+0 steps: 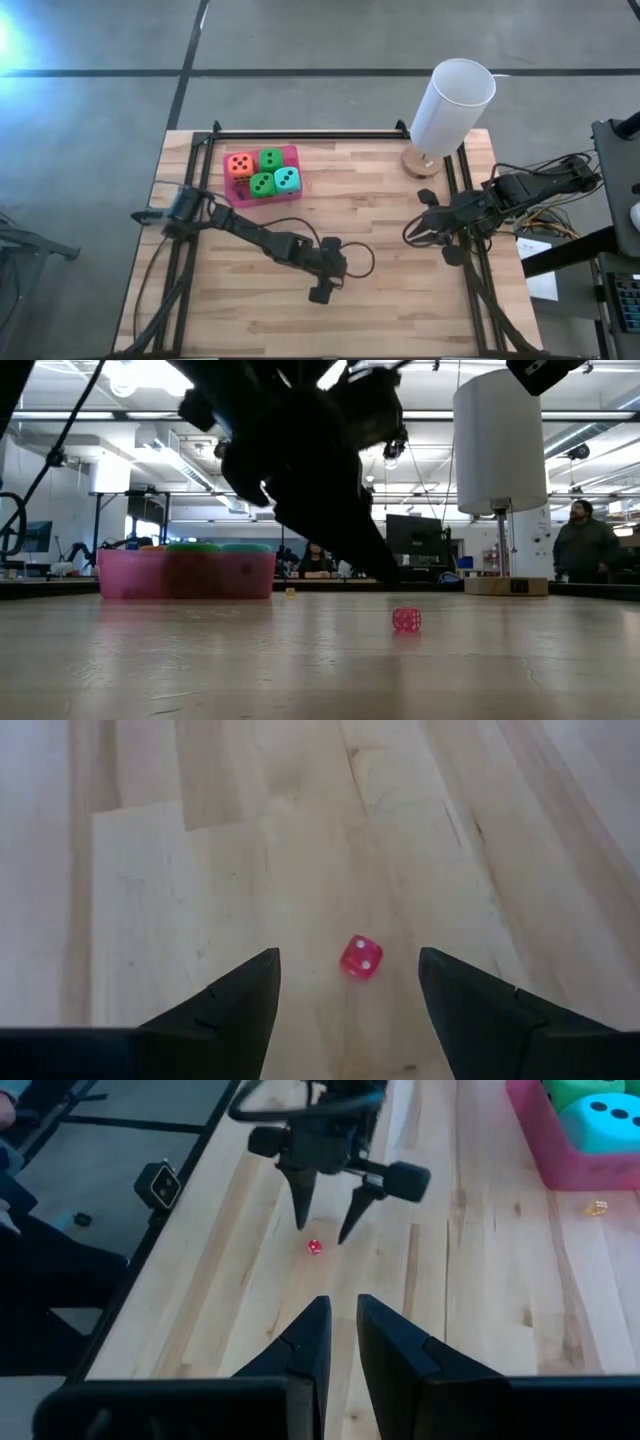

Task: Pick & Place Dice
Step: Put the small red dice into the red bin

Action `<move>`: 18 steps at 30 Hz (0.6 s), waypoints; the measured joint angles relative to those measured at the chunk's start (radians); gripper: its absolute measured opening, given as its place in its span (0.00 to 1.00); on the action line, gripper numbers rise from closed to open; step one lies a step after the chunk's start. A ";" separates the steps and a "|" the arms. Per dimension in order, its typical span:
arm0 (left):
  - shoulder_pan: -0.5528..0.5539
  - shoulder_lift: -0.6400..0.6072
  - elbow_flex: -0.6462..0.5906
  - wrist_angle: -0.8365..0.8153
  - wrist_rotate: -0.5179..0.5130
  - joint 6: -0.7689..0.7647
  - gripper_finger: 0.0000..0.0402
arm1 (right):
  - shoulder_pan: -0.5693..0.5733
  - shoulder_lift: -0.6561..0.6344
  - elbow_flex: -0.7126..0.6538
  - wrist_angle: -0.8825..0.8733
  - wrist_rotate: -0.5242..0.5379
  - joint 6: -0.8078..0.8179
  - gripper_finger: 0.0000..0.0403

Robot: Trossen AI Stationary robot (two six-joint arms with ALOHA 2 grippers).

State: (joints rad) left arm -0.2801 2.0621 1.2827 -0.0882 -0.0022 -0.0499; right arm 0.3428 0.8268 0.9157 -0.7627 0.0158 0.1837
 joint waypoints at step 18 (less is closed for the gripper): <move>0.036 0.077 0.002 0.079 0.103 0.128 0.54 | 0.000 0.000 -0.002 0.000 0.004 0.000 0.13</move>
State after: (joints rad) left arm -0.2442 2.1389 1.2844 -0.0094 0.1013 0.0782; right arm 0.3428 0.8268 0.9141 -0.7630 0.0196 0.1837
